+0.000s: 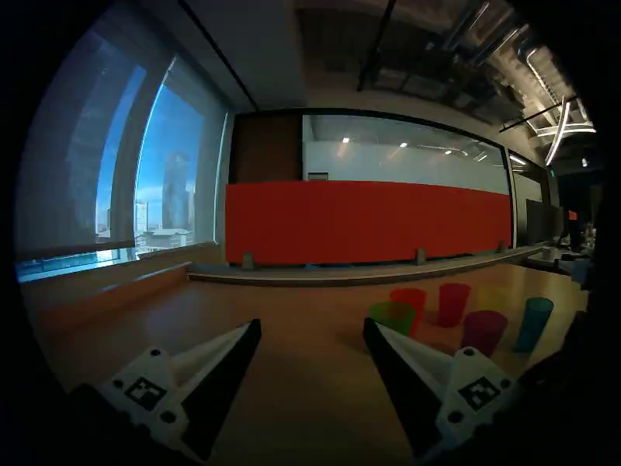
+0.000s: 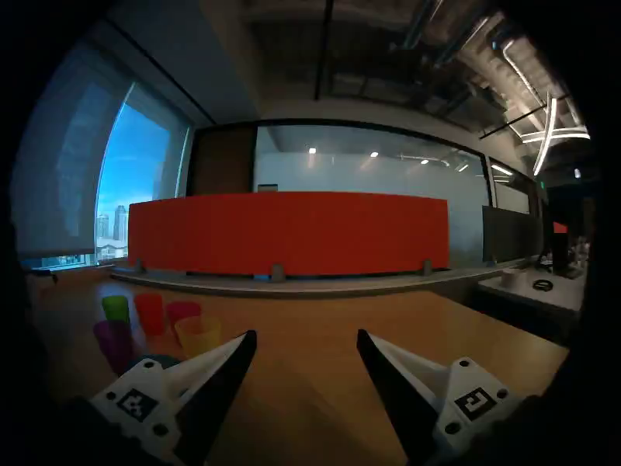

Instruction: Pour water

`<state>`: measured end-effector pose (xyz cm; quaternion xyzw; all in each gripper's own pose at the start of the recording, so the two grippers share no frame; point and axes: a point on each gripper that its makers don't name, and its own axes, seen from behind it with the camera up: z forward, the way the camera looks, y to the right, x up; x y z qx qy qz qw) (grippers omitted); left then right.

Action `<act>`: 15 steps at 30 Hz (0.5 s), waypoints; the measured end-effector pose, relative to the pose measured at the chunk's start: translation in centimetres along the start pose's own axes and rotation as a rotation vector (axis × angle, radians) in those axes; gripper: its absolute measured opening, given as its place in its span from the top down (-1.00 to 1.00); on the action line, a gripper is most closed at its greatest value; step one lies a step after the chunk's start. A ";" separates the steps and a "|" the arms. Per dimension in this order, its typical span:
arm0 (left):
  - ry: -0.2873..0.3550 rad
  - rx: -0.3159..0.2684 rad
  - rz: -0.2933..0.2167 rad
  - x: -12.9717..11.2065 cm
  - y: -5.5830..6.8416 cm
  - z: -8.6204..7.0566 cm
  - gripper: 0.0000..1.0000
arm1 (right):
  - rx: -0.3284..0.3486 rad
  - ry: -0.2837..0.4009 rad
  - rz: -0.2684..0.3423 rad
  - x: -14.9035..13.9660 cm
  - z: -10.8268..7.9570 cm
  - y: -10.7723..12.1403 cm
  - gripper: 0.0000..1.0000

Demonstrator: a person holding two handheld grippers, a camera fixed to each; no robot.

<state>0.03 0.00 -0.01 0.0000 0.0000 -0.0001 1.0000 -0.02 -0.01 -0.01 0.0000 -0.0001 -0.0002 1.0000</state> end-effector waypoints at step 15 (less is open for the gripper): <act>0.000 0.001 0.000 0.0 0.0 0.0 -0.95 | 0.000 0.000 -0.001 0.1 0.0 -0.1 -0.99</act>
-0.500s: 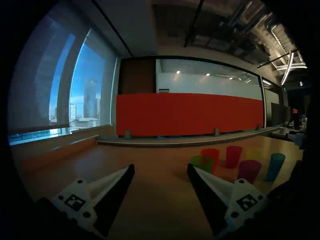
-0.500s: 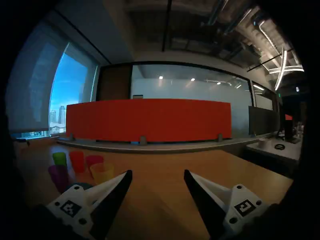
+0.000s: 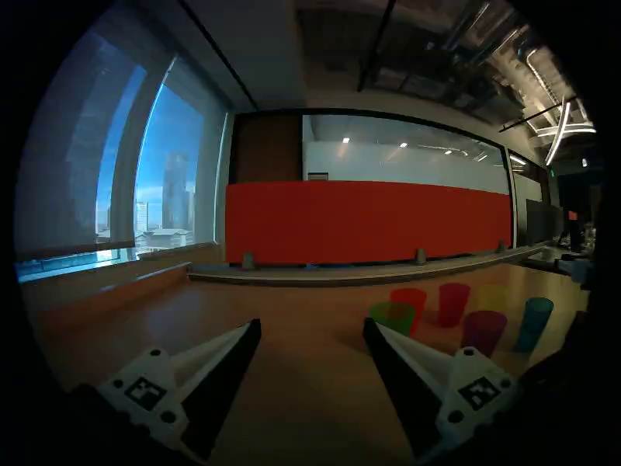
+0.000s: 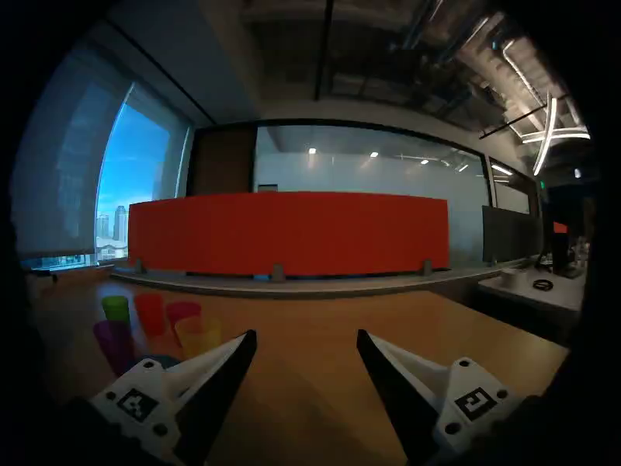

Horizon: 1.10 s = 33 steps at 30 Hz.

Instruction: Pour water

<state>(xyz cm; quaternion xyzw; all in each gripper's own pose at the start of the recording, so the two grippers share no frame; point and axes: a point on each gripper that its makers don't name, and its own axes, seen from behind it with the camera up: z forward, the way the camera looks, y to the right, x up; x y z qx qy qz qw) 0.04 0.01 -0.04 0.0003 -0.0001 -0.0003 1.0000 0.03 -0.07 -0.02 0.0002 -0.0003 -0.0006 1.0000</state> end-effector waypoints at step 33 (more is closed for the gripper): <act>0.019 -0.067 -0.018 9.7 -0.2 1.9 -0.95 | 0.101 -0.064 -0.015 7.7 0.5 -1.0 -0.99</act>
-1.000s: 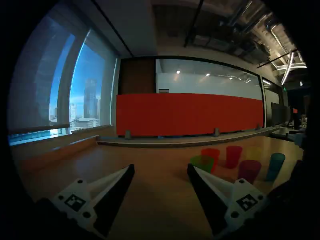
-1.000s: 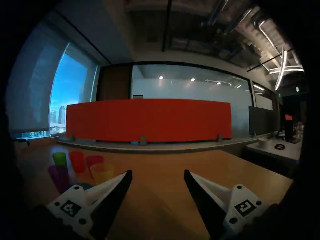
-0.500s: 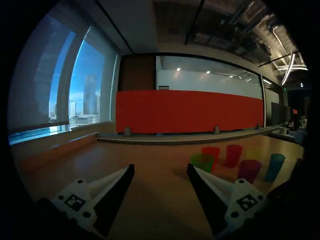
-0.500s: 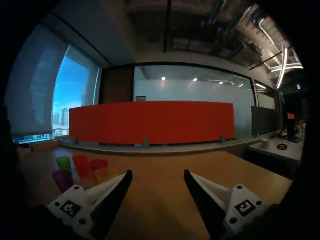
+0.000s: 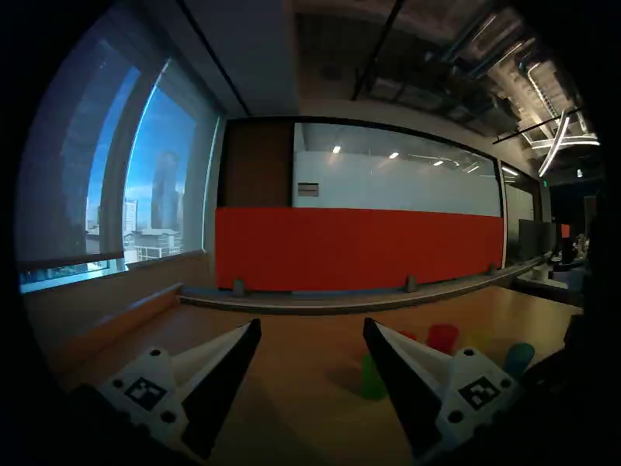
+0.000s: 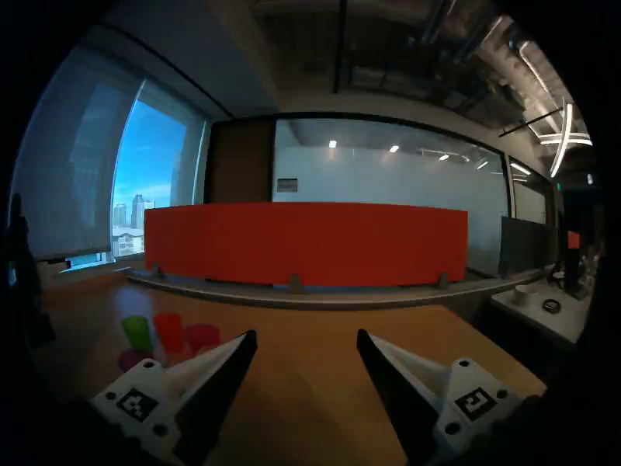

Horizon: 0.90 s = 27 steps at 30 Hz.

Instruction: Pour water

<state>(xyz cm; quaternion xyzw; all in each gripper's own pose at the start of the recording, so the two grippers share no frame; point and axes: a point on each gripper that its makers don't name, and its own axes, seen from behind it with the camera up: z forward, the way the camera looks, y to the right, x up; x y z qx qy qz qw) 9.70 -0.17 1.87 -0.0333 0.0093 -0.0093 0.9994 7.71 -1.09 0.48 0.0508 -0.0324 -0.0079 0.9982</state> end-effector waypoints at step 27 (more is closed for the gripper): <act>-0.048 -0.194 -0.012 9.1 3.4 3.2 -0.96 | 0.125 -0.055 0.040 7.7 1.4 -2.0 -0.99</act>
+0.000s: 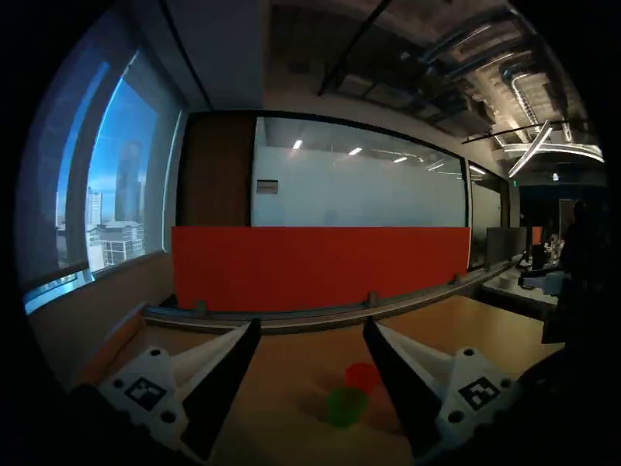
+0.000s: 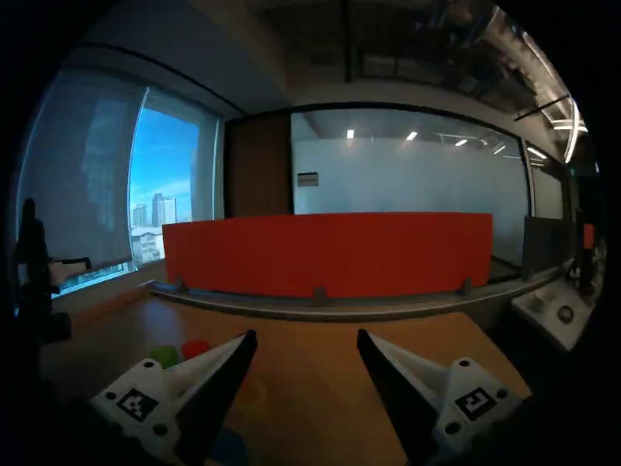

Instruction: Pour water

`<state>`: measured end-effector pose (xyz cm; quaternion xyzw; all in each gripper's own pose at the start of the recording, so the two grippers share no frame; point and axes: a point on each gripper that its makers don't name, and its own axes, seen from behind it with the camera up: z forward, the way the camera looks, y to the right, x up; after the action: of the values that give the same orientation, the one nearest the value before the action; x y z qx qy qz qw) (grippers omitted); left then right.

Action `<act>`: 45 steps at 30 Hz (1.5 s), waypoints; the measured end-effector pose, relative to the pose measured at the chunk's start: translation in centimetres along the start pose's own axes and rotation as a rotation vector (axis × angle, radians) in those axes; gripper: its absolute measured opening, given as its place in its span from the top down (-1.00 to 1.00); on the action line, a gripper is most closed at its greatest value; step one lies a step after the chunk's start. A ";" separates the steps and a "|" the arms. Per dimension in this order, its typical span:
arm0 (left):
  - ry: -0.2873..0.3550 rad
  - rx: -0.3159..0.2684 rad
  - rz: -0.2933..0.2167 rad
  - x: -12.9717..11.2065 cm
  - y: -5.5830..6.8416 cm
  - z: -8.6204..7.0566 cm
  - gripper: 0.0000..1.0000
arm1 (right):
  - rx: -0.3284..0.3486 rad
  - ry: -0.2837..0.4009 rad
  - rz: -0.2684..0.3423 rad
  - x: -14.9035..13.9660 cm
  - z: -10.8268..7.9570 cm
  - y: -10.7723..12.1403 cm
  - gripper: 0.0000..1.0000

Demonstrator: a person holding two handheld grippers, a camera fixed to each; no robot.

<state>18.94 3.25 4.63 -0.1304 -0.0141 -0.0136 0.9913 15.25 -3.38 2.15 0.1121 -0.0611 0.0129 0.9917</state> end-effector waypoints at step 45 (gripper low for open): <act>-0.021 -0.465 -0.046 0.5 7.0 0.1 -0.96 | 0.458 -0.032 -0.047 0.9 -1.8 -7.9 -1.00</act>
<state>19.67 9.99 2.96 -0.3553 -0.0239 -0.0377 0.9337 16.65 -10.71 -1.20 0.3357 -0.0696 0.0016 0.9394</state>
